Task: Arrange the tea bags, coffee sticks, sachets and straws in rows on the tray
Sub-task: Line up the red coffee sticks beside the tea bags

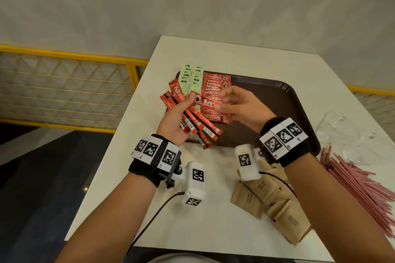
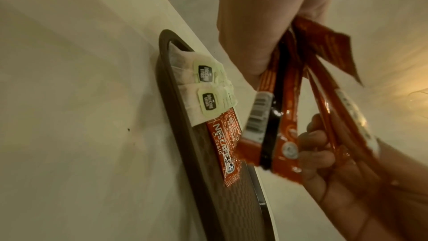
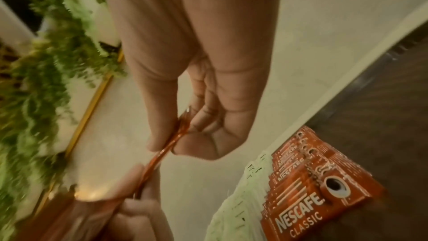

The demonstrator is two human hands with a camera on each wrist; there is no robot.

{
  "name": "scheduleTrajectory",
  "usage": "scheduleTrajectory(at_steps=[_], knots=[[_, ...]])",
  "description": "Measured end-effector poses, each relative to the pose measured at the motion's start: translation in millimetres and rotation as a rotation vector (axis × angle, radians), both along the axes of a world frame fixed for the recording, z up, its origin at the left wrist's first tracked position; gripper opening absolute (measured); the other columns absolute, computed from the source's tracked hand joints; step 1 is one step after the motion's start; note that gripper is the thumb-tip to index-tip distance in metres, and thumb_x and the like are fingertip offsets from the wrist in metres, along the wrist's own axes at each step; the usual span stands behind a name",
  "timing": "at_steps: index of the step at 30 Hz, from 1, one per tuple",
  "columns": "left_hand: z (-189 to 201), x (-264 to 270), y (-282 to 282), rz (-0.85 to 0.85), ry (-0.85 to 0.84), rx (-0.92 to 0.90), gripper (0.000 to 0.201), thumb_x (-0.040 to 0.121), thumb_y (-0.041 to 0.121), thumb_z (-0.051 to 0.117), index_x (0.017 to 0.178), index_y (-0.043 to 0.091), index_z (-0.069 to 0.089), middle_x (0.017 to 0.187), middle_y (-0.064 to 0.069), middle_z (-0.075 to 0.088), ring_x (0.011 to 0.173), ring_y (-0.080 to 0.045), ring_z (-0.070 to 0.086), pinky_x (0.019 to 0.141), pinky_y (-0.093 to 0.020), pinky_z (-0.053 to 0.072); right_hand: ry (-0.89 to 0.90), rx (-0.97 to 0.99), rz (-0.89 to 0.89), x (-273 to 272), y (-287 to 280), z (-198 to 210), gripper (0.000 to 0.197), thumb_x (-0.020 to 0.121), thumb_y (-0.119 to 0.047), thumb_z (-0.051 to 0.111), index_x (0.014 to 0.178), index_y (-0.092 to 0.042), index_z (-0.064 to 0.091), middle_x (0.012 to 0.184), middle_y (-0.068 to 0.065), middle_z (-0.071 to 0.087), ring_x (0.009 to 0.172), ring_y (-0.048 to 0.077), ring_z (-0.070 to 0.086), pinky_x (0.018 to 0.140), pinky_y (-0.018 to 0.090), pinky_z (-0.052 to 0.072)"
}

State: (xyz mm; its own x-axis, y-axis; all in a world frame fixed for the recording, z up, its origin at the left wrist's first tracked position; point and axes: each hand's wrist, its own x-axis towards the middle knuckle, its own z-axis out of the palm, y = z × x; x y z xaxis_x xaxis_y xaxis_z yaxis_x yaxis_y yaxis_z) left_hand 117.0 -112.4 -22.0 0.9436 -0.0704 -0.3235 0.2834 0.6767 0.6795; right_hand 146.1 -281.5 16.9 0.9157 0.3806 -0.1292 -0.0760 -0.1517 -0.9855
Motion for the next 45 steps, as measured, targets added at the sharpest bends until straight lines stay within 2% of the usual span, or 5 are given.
scheduleTrajectory(at_steps=[14, 23, 27, 37, 45], knots=[[14.0, -6.2, -6.0, -0.024, -0.101, 0.252, 0.03, 0.083, 0.016, 0.068, 0.113, 0.017, 0.065, 0.106, -0.003, 0.071, 0.095, -0.016, 0.069, 0.075, -0.031, 0.055, -0.041, -0.205, 0.015, 3.1, 4.9, 11.2, 0.009, 0.082, -0.016, 0.069, 0.09, -0.018, 0.066, 0.09, 0.003, 0.066, 0.093, 0.019, 0.061, 0.098, 0.041, 0.045], [2.7, -14.1, -8.8, -0.107, -0.062, 0.373, 0.053, 0.065, 0.024, 0.079, 0.116, 0.022, 0.061, 0.11, -0.001, 0.069, 0.106, -0.019, 0.063, 0.096, -0.041, 0.046, 0.183, 0.319, -0.222, -1.0, 6.5, 7.5, 0.048, 0.084, 0.005, 0.061, 0.119, -0.017, 0.037, 0.117, 0.012, 0.057, 0.084, 0.022, 0.069, 0.06, 0.026, 0.058], [3.6, -7.9, -3.8, -0.046, 0.014, 0.344, 0.039, 0.075, 0.023, 0.075, 0.112, 0.018, 0.064, 0.105, -0.002, 0.07, 0.104, -0.022, 0.064, 0.091, -0.042, 0.047, 0.2, 0.293, -0.154, -4.9, -0.7, 7.3, 0.013, 0.089, -0.003, 0.056, 0.101, -0.008, 0.054, 0.101, 0.012, 0.063, 0.079, 0.019, 0.068, 0.063, 0.028, 0.059], [5.0, -6.6, -4.4, -0.034, 0.024, 0.386, 0.038, 0.076, 0.022, 0.075, 0.111, 0.015, 0.066, 0.107, -0.003, 0.07, 0.106, -0.023, 0.063, 0.099, -0.047, 0.043, -0.106, -0.459, 0.101, 2.4, -24.1, 21.8, 0.005, 0.084, -0.02, 0.067, 0.089, -0.021, 0.068, 0.097, 0.005, 0.069, 0.084, 0.011, 0.061, 0.074, 0.026, 0.05], [-1.4, -9.8, 11.0, 0.168, 0.038, 0.198, 0.038, 0.08, 0.018, 0.071, 0.117, 0.01, 0.063, 0.109, -0.008, 0.07, 0.099, -0.027, 0.067, 0.091, -0.047, 0.05, -0.188, -0.816, 0.165, 24.1, -16.5, 9.8, 0.009, 0.078, -0.017, 0.074, 0.083, -0.019, 0.067, 0.076, -0.005, 0.065, 0.066, 0.008, 0.057, 0.055, 0.017, 0.041]])
